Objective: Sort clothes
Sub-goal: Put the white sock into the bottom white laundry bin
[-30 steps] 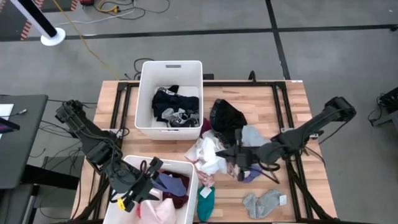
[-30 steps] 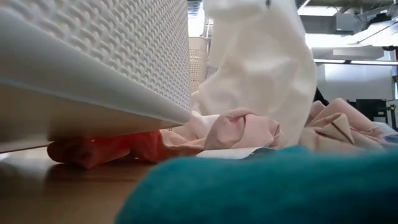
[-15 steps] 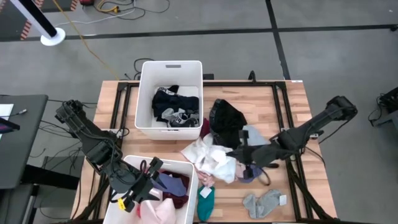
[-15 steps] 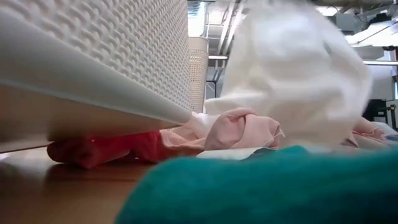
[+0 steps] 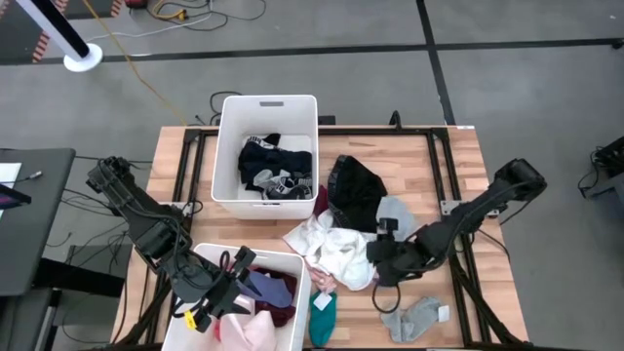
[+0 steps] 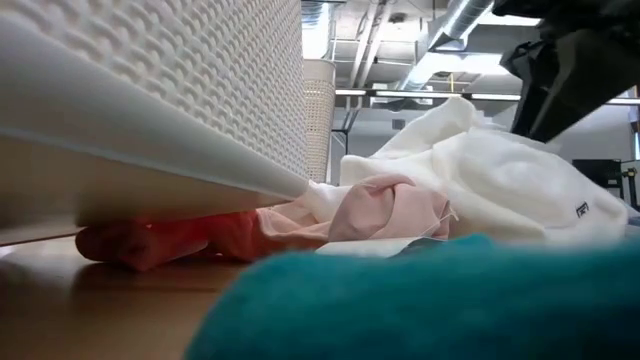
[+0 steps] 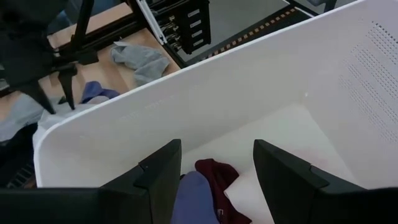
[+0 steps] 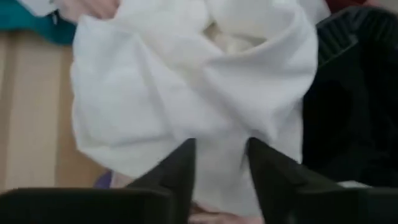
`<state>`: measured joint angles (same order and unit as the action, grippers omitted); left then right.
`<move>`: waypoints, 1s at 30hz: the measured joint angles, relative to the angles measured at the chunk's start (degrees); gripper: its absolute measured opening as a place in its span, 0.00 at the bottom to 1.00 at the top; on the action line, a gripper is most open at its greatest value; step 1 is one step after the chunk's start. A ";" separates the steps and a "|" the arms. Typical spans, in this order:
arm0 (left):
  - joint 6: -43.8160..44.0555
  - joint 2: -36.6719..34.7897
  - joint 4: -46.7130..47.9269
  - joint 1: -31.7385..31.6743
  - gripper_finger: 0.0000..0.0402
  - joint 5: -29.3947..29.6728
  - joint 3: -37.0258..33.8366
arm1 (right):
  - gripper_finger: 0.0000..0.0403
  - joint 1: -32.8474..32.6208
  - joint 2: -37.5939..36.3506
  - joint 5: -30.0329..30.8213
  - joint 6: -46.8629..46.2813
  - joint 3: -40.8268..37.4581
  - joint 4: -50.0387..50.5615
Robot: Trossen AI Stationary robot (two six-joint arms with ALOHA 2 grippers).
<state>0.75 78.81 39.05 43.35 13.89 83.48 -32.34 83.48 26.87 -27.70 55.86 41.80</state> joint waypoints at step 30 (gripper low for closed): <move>0.42 0.00 -0.02 0.00 0.49 0.00 0.00 | 0.46 7.53 1.68 7.72 11.14 -0.02 -11.58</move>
<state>1.17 78.81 39.03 43.35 13.89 83.48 -24.81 85.15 34.59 -16.56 55.83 30.22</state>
